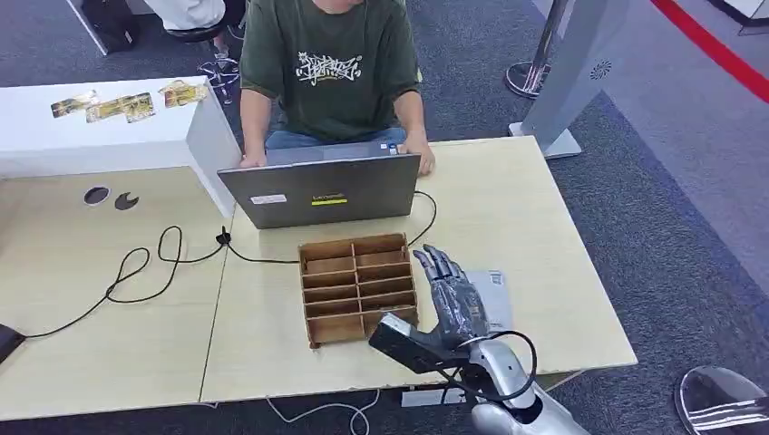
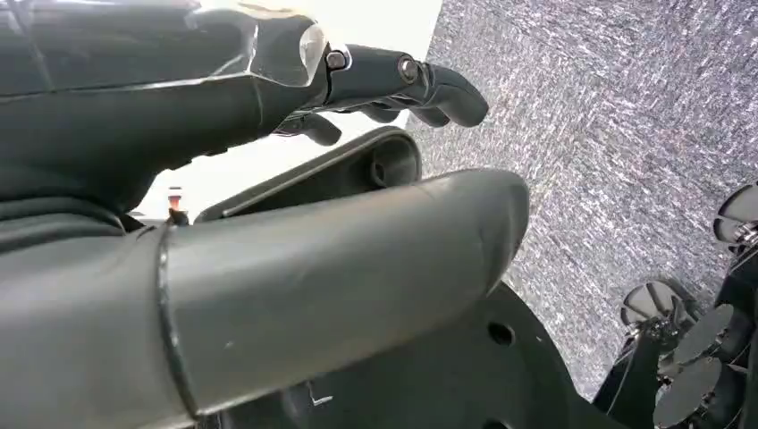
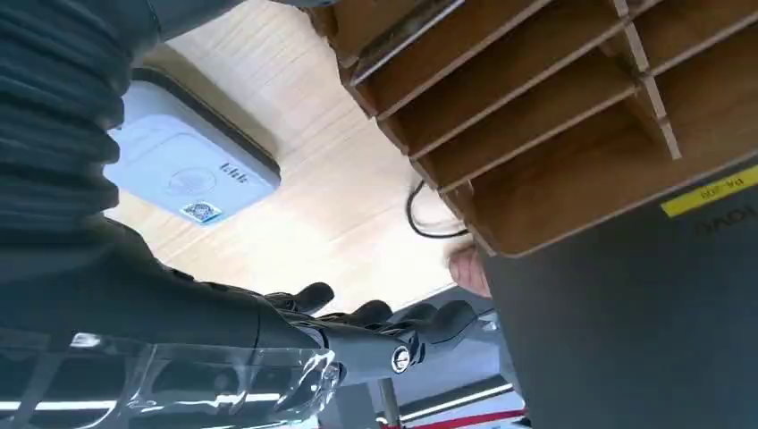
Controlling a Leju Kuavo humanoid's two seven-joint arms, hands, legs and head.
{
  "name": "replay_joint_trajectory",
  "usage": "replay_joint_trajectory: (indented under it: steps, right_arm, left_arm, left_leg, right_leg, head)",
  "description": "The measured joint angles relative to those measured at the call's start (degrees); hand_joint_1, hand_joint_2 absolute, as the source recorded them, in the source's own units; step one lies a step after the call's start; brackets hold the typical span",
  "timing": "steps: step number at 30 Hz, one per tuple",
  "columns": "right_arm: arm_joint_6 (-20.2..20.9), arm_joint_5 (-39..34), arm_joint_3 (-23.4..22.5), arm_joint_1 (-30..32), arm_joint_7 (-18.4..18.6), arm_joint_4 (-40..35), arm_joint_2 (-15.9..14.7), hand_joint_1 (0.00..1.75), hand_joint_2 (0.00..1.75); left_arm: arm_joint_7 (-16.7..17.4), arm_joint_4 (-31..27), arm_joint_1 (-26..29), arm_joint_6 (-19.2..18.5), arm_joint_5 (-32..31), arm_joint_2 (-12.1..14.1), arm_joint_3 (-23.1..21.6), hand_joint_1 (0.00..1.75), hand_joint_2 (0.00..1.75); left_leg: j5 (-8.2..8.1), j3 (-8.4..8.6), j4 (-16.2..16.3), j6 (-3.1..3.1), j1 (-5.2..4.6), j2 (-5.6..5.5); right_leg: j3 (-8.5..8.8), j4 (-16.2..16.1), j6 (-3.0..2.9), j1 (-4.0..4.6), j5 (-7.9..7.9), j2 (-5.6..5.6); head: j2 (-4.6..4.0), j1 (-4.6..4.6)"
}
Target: Pass the card to the sensor for recognition and then transmit it.
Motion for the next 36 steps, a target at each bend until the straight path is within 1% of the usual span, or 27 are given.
replay_joint_trajectory:
  steps: [6, 9, 12, 16, 24, 36]
  right_arm:
    - [-0.4, 0.8, 1.6, -0.5, 0.9, 2.1, 0.1, 0.0, 1.75]
    - [-1.3, 1.0, 1.9, -0.6, 1.0, 3.0, 0.5, 0.0, 1.75]
    - [-4.3, 2.8, 2.3, -0.3, 1.6, 3.8, 1.4, 0.0, 1.75]
    - [-6.9, 5.1, 2.9, 0.3, 2.2, 4.5, 2.4, 0.0, 1.75]
    - [-13.4, 10.9, 2.8, 3.0, 2.9, 5.2, 4.5, 0.0, 1.75]
    - [-13.6, 14.1, 2.7, 3.0, 0.3, 9.7, 8.2, 0.0, 1.75]
  left_arm:
    - [0.1, 0.0, 0.0, 0.0, -0.4, 0.0, 0.0, 0.0, 0.0]
    - [0.1, 0.0, 0.0, 0.0, -0.4, 0.1, 0.0, 0.0, 0.0]
    - [0.1, 0.0, 0.0, 0.2, -0.4, 0.1, 0.0, 0.0, 0.0]
    - [0.1, 0.0, 0.0, 0.4, -0.4, 0.1, 0.0, 0.0, 0.0]
    - [0.1, 0.0, 0.0, 0.6, -0.2, 0.1, 0.0, 0.0, 0.0]
    - [-0.1, 0.0, 0.0, 0.6, -1.3, 0.0, 0.0, 0.0, 0.0]
  left_leg:
    - [0.0, 0.0, 0.0, 0.0, 0.0, -0.01]
    - [0.0, 0.0, 0.0, 0.0, 0.0, 0.0]
    - [0.0, 0.01, 0.0, 0.0, 0.0, 0.0]
    - [0.0, 0.01, 0.0, 0.0, 0.01, 0.0]
    - [0.0, 0.0, 0.0, 0.0, 0.01, 0.0]
    - [0.0, 0.01, 0.0, 0.0, 0.01, 0.0]
  right_leg:
    - [0.0, 0.0, 0.0, 0.0, 0.0, 0.0]
    - [0.0, 0.0, 0.0, 0.0, 0.0, 0.0]
    - [-0.01, 0.0, 0.0, 0.0, 0.0, 0.0]
    - [-0.01, 0.0, 0.0, 0.01, 0.0, 0.0]
    - [-0.01, 0.0, 0.0, 0.01, 0.0, 0.0]
    - [-0.01, 0.0, -0.01, 0.01, 0.0, 0.01]
  head:
    - [-0.02, 0.0]
    - [0.0, 0.02]
    - [0.0, 0.0]
    - [0.0, 0.0]
    - [-0.02, 0.02]
    - [0.0, 0.0]
